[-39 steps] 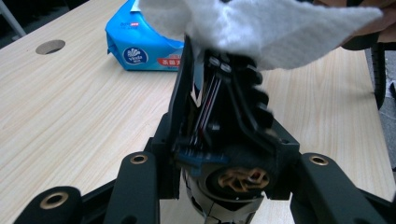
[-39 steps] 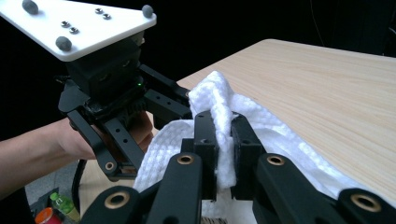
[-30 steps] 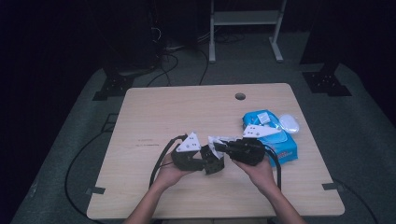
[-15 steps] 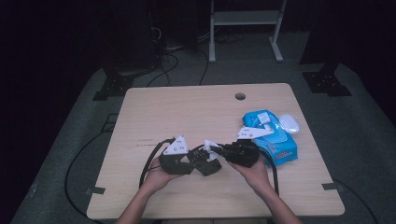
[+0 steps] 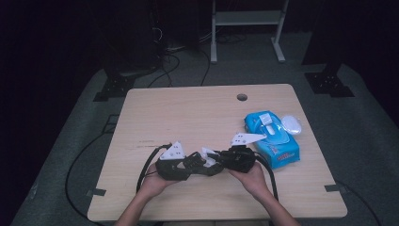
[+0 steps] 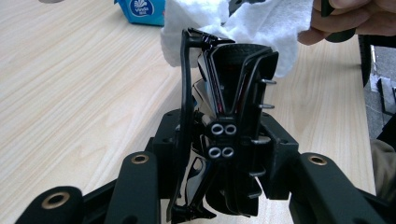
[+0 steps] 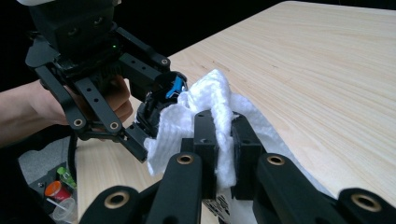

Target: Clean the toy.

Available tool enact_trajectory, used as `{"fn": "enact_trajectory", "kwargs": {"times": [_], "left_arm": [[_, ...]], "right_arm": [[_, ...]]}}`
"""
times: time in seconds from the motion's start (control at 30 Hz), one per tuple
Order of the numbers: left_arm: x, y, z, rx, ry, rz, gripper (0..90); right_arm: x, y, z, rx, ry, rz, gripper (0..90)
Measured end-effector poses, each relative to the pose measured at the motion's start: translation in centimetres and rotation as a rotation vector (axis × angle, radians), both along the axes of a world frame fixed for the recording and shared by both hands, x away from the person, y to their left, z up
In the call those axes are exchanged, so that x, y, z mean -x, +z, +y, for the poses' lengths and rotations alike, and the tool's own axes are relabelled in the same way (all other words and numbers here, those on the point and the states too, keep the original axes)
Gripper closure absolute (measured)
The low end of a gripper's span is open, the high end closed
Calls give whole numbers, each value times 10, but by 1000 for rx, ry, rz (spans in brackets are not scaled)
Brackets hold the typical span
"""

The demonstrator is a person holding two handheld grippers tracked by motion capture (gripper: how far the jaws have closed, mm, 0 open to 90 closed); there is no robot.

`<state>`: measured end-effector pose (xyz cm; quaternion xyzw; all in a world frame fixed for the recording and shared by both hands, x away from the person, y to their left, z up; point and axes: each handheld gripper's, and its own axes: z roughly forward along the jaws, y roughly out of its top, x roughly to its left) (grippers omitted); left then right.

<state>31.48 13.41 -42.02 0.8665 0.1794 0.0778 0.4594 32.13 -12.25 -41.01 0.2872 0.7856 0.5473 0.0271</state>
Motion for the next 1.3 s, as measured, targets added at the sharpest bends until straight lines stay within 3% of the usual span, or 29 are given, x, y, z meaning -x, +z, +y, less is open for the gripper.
{"fn": "enact_trajectory", "kwargs": {"times": [0.53,0.67,0.93,1.1,1.13,1.3], "left_arm": [[-7,-31,-1,-77,19,46,591],[-8,-41,-4,-151,15,61,586],[-7,-48,-8,-226,4,48,583],[-6,-49,-7,-227,7,47,562],[-6,-48,-7,-221,10,48,519],[-6,-38,-2,-177,27,43,484]], "right_arm": [[0,-14,4,59,-12,0,823],[1,-20,9,81,-2,3,824],[4,-24,15,123,10,-19,823],[5,-26,18,142,7,-40,821],[6,-26,18,146,-2,-50,821],[5,-27,18,143,-2,-51,821]]}}
